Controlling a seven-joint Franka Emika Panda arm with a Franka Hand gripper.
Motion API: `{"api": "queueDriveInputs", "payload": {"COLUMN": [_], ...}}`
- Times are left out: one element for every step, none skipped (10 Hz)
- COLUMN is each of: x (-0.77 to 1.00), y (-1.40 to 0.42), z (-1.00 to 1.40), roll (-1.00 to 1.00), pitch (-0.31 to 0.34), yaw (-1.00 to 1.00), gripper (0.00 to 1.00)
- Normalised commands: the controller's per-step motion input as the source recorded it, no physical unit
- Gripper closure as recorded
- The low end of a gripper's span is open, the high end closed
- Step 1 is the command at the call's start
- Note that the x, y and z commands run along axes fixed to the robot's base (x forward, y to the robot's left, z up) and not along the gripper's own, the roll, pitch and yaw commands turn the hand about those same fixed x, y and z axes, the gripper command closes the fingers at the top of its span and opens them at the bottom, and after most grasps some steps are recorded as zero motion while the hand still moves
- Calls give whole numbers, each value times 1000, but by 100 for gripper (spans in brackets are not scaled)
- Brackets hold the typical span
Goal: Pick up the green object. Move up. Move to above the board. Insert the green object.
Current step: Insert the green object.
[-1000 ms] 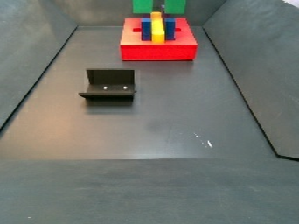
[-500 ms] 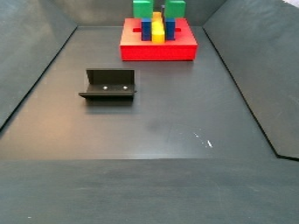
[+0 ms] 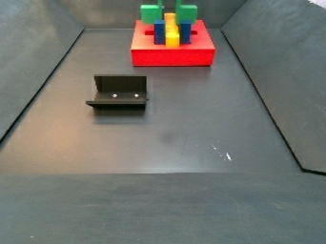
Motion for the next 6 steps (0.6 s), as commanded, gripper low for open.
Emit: {"api": "queueDriveInputs", "payload": {"x": [-171, -194, -171, -143, 0, 69], "y": [40, 0, 0, 0, 0, 40], "z": [-17, -69, 0, 14, -106, -100], "roll": [-371, -337, -334, -327, -119, -71], "pitch": [3, 0, 29, 21, 14, 9], "yaw": [-226, -154, -149, -49, 0, 0], "gripper": [100, 100, 100, 100, 100, 100]}}
